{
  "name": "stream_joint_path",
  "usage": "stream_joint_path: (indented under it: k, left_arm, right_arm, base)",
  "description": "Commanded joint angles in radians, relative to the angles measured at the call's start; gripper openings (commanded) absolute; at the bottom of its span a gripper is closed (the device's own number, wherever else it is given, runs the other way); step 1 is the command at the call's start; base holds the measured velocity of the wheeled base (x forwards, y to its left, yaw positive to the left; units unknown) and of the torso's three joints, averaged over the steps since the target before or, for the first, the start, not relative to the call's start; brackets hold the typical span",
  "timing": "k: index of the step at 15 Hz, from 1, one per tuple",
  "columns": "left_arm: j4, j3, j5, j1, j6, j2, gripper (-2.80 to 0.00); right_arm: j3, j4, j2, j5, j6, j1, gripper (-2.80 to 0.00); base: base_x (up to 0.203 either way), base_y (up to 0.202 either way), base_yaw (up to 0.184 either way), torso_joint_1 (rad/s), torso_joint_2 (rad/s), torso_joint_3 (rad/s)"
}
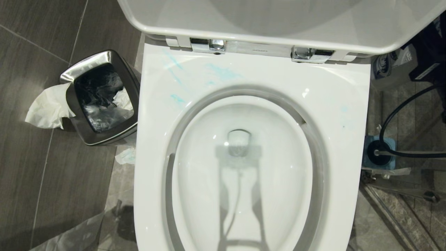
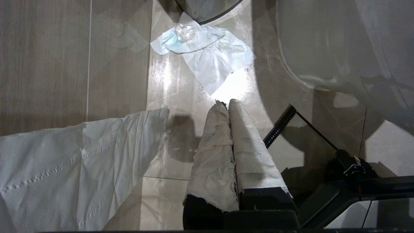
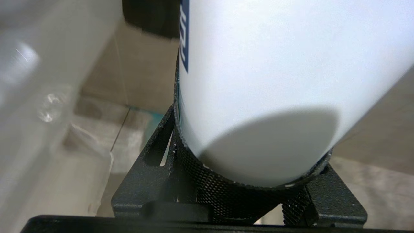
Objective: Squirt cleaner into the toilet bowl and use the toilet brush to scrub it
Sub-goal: Pour in the cleaning agent
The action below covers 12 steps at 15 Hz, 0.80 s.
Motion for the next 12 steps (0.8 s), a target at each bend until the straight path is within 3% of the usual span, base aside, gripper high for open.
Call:
stream_joint_path:
  k: [1,5,12]
  left_arm:
    - [0.000,0.002,0.000,0.000,0.000,0.002,-2.80]
    - [0.000,0.002,0.000,0.000,0.000,0.002,-2.80]
    - [0.000,0.002,0.000,0.000,0.000,0.002,-2.80]
  right_arm:
    - [0.062,0.003,-0.153,-0.003,0.000,0.000,-2.80]
    - [0.126,0.172,-0.391,-0.004,0.000,0.000,-2.80]
    - [0.163,0.699,-0.768,0.002,0.032,0.002,-2.80]
  base:
    - [0.000,0.000,0.000,0.000,0.00,0.000]
    - [0.000,0.000,0.000,0.000,0.00,0.000]
    - [0.000,0.000,0.000,0.000,0.00,0.000]
